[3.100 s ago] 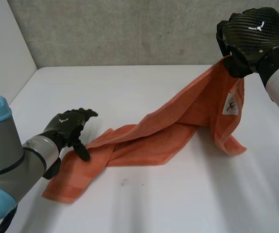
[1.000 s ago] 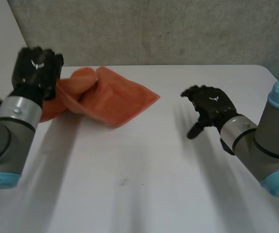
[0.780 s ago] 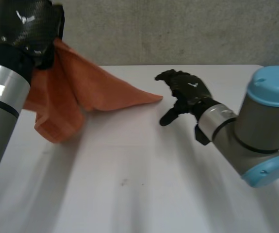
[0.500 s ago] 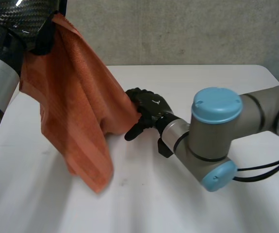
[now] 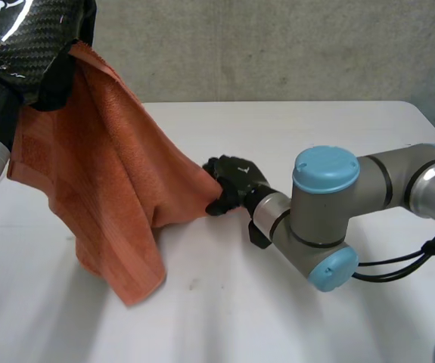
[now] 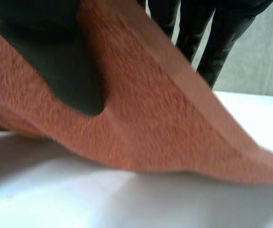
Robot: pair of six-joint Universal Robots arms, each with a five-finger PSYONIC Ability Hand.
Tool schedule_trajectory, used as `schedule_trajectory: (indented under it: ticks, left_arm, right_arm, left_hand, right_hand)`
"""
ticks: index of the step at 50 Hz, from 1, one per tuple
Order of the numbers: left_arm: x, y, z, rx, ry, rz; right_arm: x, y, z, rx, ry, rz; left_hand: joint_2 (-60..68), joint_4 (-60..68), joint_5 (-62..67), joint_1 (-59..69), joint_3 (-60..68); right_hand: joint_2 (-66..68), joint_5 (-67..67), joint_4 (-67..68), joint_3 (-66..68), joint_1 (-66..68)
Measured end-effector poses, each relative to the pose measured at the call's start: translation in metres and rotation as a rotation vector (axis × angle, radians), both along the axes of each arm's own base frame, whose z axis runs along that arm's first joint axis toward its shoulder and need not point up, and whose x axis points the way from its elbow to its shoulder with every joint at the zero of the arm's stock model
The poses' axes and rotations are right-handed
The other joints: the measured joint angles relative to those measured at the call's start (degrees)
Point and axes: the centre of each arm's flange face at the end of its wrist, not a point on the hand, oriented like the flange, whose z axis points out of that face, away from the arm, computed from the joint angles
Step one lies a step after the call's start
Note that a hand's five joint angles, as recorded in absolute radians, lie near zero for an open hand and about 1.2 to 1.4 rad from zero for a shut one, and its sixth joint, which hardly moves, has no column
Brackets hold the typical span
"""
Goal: Fold the laundry
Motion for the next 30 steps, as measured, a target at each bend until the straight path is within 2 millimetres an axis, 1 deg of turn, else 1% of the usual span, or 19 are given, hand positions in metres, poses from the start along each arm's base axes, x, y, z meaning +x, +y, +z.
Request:
schedule_trajectory:
  ticks: [1, 2, 4, 8, 9, 10, 12, 13, 16, 17, 18, 19, 20, 21, 23, 25, 26, 29, 30]
  left_arm:
    - [0.0, 0.0, 0.0, 0.0, 0.0, 0.0]
    - [0.0, 0.0, 0.0, -0.001, 0.001, 0.001]
    - [0.0, -0.001, 0.0, -0.002, 0.001, 0.001]
    - [0.0, -0.002, 0.0, -0.004, 0.002, 0.004]
    - [0.001, -0.002, 0.0, -0.004, 0.002, 0.006]
    - [0.002, -0.004, 0.0, -0.003, 0.001, 0.013]
    - [0.003, -0.007, -0.001, -0.002, 0.001, 0.021]
    - [0.004, -0.009, -0.001, 0.0, -0.001, 0.03]
    - [0.009, -0.016, -0.003, 0.006, -0.004, 0.054]
    - [0.009, -0.016, -0.003, 0.006, -0.004, 0.054]
    - [0.015, -0.025, -0.006, 0.015, -0.008, 0.087]
    - [0.015, -0.025, -0.006, 0.015, -0.008, 0.087]
    - [0.019, -0.031, -0.009, 0.022, -0.01, 0.108]
    - [0.024, -0.036, -0.012, 0.032, -0.014, 0.13]
    - [0.028, -0.043, -0.017, 0.048, -0.019, 0.153]
    - [0.03, -0.048, -0.023, 0.066, -0.025, 0.166]
    - [0.03, -0.048, -0.023, 0.066, -0.025, 0.166]
    - [0.032, -0.059, -0.038, 0.116, -0.043, 0.18]
    - [0.031, -0.061, -0.042, 0.129, -0.048, 0.181]
  right_arm:
    - [0.0, 0.0, -0.002, 0.002, 0.004, 0.004]
    - [0.0, -0.001, -0.005, 0.004, 0.01, 0.007]
    - [-0.002, -0.004, -0.008, 0.003, 0.016, 0.004]
    - [-0.014, -0.021, 0.002, -0.035, 0.021, -0.058]
    - [-0.019, -0.025, 0.007, -0.051, 0.021, -0.082]
    - [-0.029, -0.036, 0.022, -0.091, 0.02, -0.135]
    - [-0.042, -0.046, 0.04, -0.138, 0.021, -0.195]
    - [-0.054, -0.052, 0.055, -0.179, 0.024, -0.241]
    - [-0.076, -0.061, 0.083, -0.26, 0.035, -0.317]
    - [-0.076, -0.061, 0.083, -0.26, 0.035, -0.317]
    - [-0.09, -0.063, 0.101, -0.315, 0.048, -0.356]
    - [-0.09, -0.063, 0.101, -0.315, 0.048, -0.356]
    - [-0.106, -0.062, 0.125, -0.393, 0.074, -0.388]
    - [-0.114, -0.056, 0.14, -0.447, 0.098, -0.395]
    - [-0.122, -0.042, 0.163, -0.529, 0.147, -0.39]
    - [-0.128, -0.029, 0.177, -0.584, 0.198, -0.379]
    - [-0.128, -0.029, 0.177, -0.584, 0.198, -0.379]
    - [-0.139, 0.006, 0.201, -0.674, 0.348, -0.339]
    - [-0.141, 0.012, 0.203, -0.682, 0.373, -0.331]
  left_hand:
    - [0.0, 0.0, 0.0, 0.0, 0.0]
    - [0.0, 0.0, 0.0, 0.0, 0.0]
    - [0.0, 0.0, 0.0, 0.0, 0.0]
    - [0.0, 0.0, 0.0, 0.0, 0.0]
    - [0.0, 0.0, 0.0, 0.0, 0.0]
    - [0.0, 0.0, 0.0, 0.0, 0.0]
    - [0.0, 0.0, 0.0, 0.0, 0.0]
    - [0.0, 0.0, 0.0, 0.0, 0.0]
    - [0.0, 0.0, 0.0, 0.0, 0.0]
    - [0.0, 0.0, 0.0, 0.0, 0.0]
    - [0.0, 0.0, 0.0, 0.0, 0.0]
    - [0.0, 0.0, 0.0, 0.0, 0.0]
    - [0.0, 0.0, 0.0, 0.0, 0.0]
    - [0.0, 0.0, 0.0, 0.0, 0.0]
    - [0.0, 0.0, 0.0, 0.0, 0.0]
    - [0.0, 0.0, 0.0, 0.0, 0.0]
    - [0.0, 0.0, 0.0, 0.0, 0.0]
    - [0.0, 0.0, 0.0, 0.0, 0.0]
    - [0.0, 0.0, 0.0, 0.0, 0.0]
  right_hand:
    - [3.3, 3.2, 3.2, 2.4, 2.9]
    - [10.8, 11.5, 11.5, 10.7, 9.8]
    - [16.8, 17.5, 17.5, 16.7, 13.7]
    - [17.7, 18.6, 19.3, 18.1, 13.8]
    - [17.7, 18.6, 19.3, 18.1, 13.8]
    - [17.7, 18.6, 19.3, 18.1, 13.8]
    - [17.7, 18.6, 19.3, 18.1, 13.8]
    - [17.7, 18.6, 19.3, 18.1, 13.8]
    - [17.7, 18.6, 19.3, 18.1, 13.8]
    - [17.7, 18.6, 19.3, 18.1, 13.8]
    - [17.7, 18.6, 19.3, 18.1, 13.8]
    - [17.7, 18.6, 19.3, 18.1, 13.8]
    - [17.7, 18.6, 19.3, 18.1, 13.8]
    - [17.7, 18.6, 19.3, 18.1, 13.8]
    - [17.7, 18.6, 19.4, 18.1, 13.8]
    - [17.7, 18.6, 19.4, 18.1, 13.8]
    - [17.7, 18.6, 19.4, 18.1, 13.8]
    - [17.7, 18.6, 19.4, 18.1, 13.8]
    - [17.7, 18.6, 19.4, 18.1, 13.8]
